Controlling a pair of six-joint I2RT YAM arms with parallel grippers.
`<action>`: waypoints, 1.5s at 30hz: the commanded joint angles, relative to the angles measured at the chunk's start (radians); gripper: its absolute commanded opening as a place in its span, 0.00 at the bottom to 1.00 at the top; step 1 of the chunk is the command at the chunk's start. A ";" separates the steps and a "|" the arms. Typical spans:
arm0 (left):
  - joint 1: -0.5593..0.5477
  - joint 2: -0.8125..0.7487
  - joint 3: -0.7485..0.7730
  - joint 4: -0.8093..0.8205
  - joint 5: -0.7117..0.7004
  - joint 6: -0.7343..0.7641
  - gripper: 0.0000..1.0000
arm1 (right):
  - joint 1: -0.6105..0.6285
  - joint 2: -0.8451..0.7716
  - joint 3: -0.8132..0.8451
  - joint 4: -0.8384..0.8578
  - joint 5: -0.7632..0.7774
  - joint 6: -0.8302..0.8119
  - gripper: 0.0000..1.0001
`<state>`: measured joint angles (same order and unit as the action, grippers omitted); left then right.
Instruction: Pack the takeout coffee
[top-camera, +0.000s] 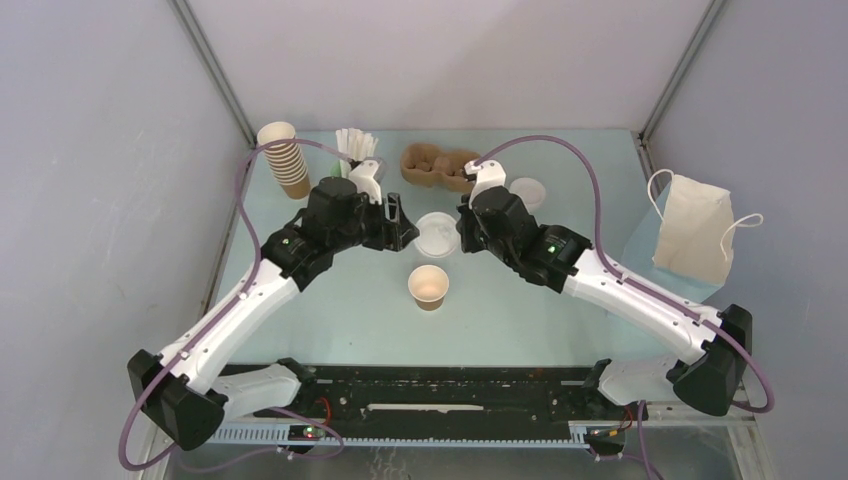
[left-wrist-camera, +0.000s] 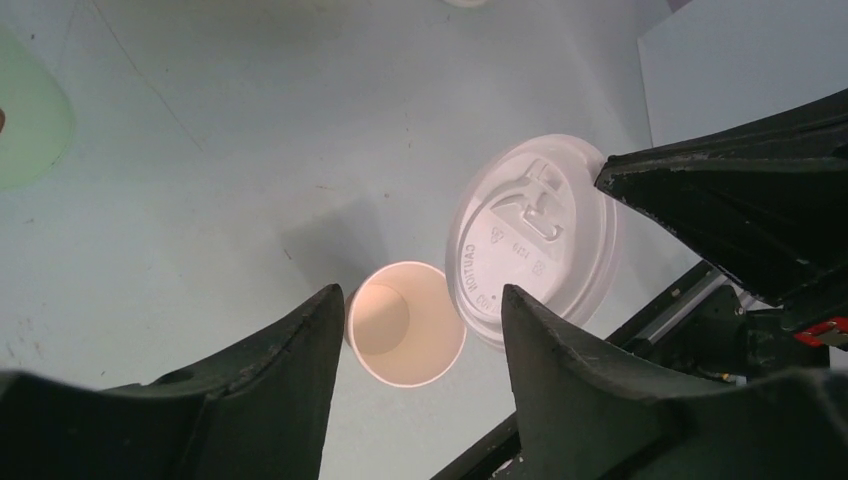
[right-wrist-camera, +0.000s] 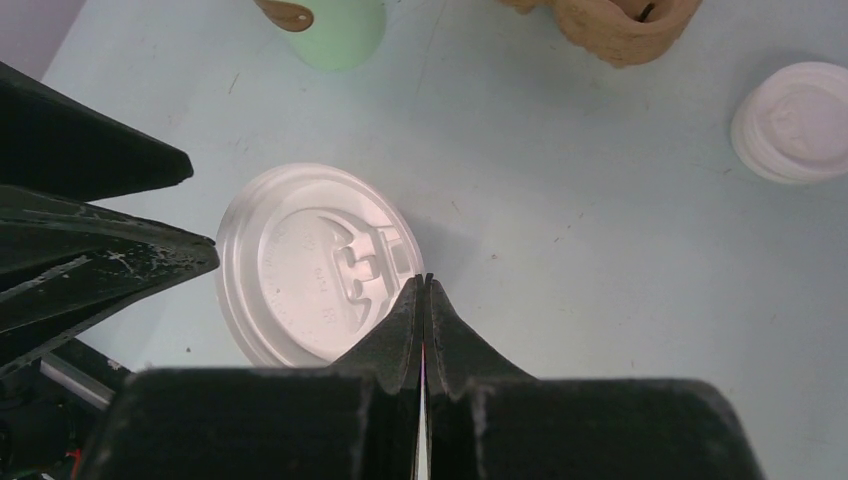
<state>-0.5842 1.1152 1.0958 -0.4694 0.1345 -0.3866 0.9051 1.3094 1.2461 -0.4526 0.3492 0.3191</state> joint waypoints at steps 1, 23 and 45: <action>0.003 0.005 0.047 -0.002 0.028 0.000 0.63 | 0.014 0.005 0.000 0.033 0.002 0.041 0.00; 0.002 0.045 0.054 -0.001 0.127 0.002 0.00 | 0.057 -0.072 0.000 0.002 -0.066 0.027 0.34; 0.047 -0.192 -0.249 0.955 0.792 -0.409 0.00 | 0.062 -0.530 -0.097 0.182 -0.680 0.105 0.90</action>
<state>-0.5453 0.9459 0.8917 0.1764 0.7677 -0.6369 0.9623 0.7822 1.1786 -0.3531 -0.2741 0.3996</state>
